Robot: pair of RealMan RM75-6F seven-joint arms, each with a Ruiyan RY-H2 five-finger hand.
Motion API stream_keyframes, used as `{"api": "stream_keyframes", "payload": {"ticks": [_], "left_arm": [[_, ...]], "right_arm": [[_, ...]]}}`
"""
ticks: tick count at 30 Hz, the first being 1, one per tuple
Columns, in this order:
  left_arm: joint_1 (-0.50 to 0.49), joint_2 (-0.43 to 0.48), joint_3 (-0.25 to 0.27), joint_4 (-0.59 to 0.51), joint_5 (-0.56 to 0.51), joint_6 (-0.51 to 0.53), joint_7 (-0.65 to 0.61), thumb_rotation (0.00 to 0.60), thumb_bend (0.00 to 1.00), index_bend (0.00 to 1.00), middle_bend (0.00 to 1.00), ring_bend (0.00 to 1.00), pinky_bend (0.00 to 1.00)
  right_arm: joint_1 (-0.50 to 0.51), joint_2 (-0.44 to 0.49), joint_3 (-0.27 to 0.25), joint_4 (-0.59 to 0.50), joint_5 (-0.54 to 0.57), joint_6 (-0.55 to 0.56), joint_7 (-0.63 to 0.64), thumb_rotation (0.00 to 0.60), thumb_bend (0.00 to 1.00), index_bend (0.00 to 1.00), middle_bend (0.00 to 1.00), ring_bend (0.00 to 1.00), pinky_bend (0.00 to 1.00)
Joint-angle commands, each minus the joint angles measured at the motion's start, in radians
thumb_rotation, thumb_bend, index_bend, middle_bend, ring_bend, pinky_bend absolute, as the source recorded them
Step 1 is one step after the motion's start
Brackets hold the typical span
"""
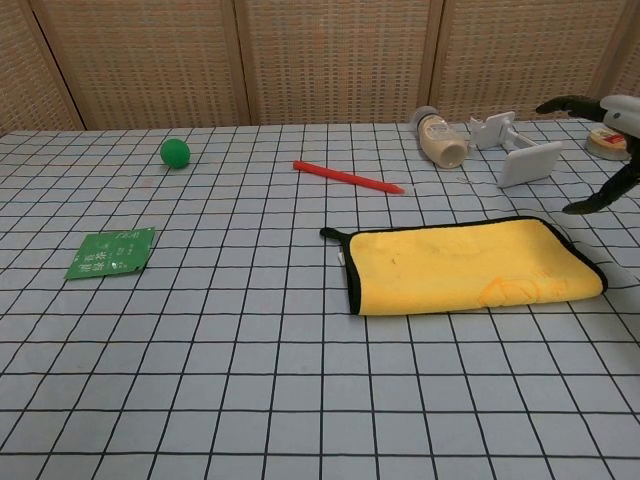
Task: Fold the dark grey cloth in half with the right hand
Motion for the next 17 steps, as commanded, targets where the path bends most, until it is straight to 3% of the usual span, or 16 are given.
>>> {"api": "stream_keyframes", "payload": {"ticks": [1, 10, 17], "left_arm": [[0.005, 0.004, 0.003, -0.003, 0.012, 0.01, -0.006, 0.6, 0.0, 0.0, 0.0, 0.0, 0.0], [0.034, 0.021, 0.017, -0.021, 0.074, 0.073, -0.021, 0.6, 0.0, 0.0, 0.0, 0.0, 0.0], [0.047, 0.026, 0.025, -0.02, 0.109, 0.102, -0.039, 0.6, 0.0, 0.0, 0.0, 0.0, 0.0]], "right_arm": [[-0.072, 0.131, -0.035, -0.157, -0.078, 0.108, 0.007, 0.6, 0.0, 0.04, 0.0, 0.0, 0.0], [-0.243, 0.298, -0.13, -0.37, -0.173, 0.322, -0.04, 0.6, 0.0, 0.02, 0.0, 0.0, 0.0], [-0.355, 0.297, -0.184, -0.379, -0.242, 0.481, -0.073, 0.6, 0.0, 0.02, 0.0, 0.0, 0.0]]}}
